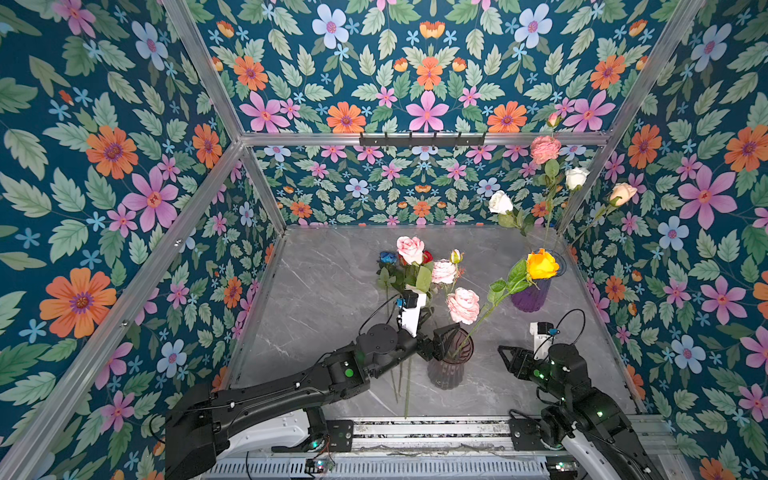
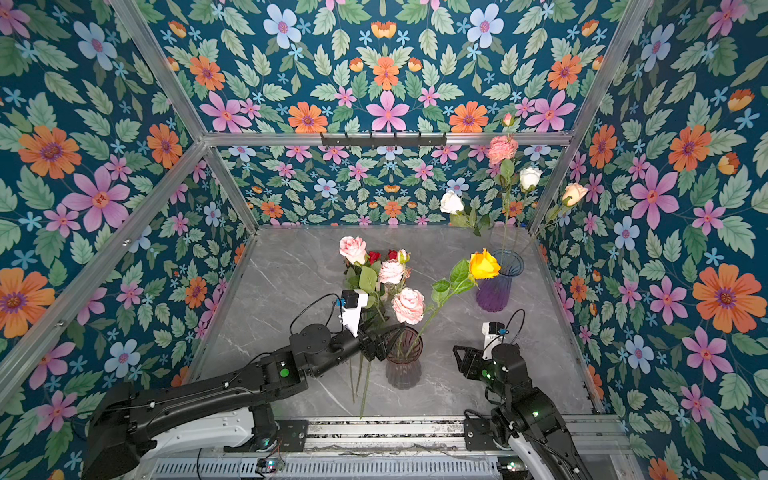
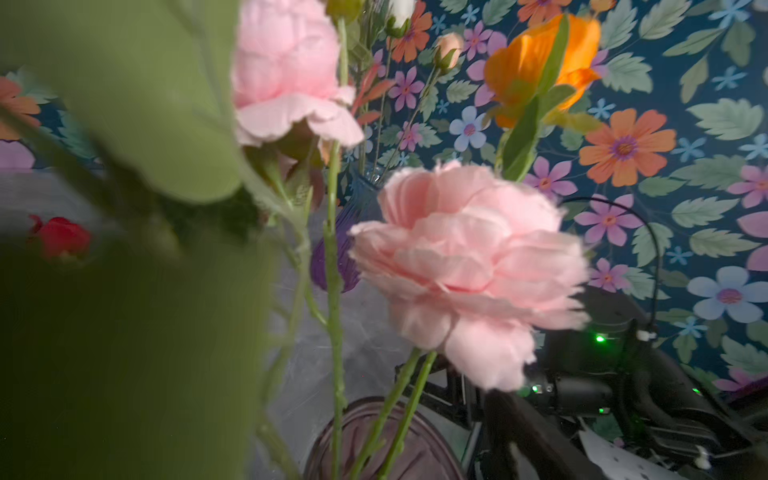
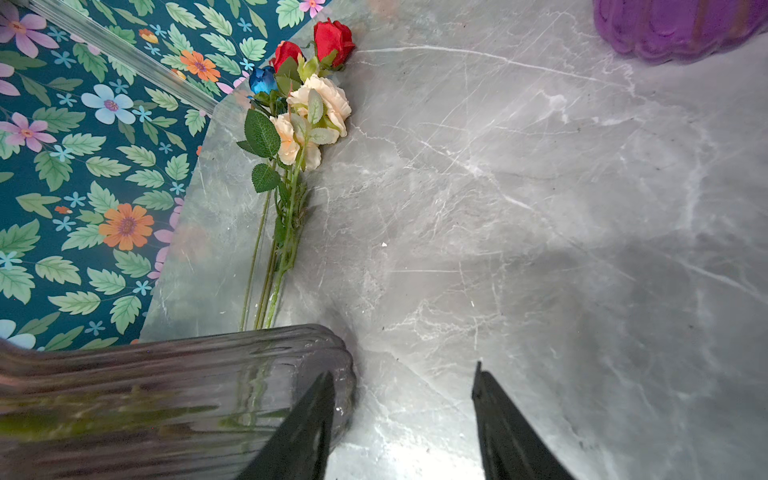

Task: Arrange the flowers into the vase
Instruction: 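Open the left gripper and lower it to the ribbed vase's base, then close the left gripper around the base of the ribbed vase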

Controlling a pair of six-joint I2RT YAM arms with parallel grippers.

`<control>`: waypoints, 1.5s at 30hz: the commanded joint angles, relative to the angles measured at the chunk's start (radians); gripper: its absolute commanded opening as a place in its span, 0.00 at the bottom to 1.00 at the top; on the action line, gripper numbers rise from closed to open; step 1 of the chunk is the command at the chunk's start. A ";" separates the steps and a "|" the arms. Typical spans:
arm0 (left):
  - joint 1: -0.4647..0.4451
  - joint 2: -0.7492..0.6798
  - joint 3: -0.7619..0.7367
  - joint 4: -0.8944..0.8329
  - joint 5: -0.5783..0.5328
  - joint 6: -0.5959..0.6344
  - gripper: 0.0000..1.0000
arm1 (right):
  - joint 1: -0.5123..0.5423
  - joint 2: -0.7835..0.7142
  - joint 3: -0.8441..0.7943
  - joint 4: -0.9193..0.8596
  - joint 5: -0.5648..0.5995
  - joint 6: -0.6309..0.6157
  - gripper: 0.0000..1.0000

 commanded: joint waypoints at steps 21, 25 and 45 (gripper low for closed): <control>-0.061 -0.366 -0.308 -0.028 0.079 0.083 0.91 | 0.000 0.036 0.002 0.030 0.009 -0.005 0.56; -0.089 -0.445 -0.408 0.005 0.084 0.118 0.91 | 0.001 0.053 0.005 0.036 0.012 -0.004 0.56; -0.444 0.446 -0.444 0.769 -0.456 0.180 1.00 | 0.000 0.063 0.007 0.036 0.012 -0.005 0.56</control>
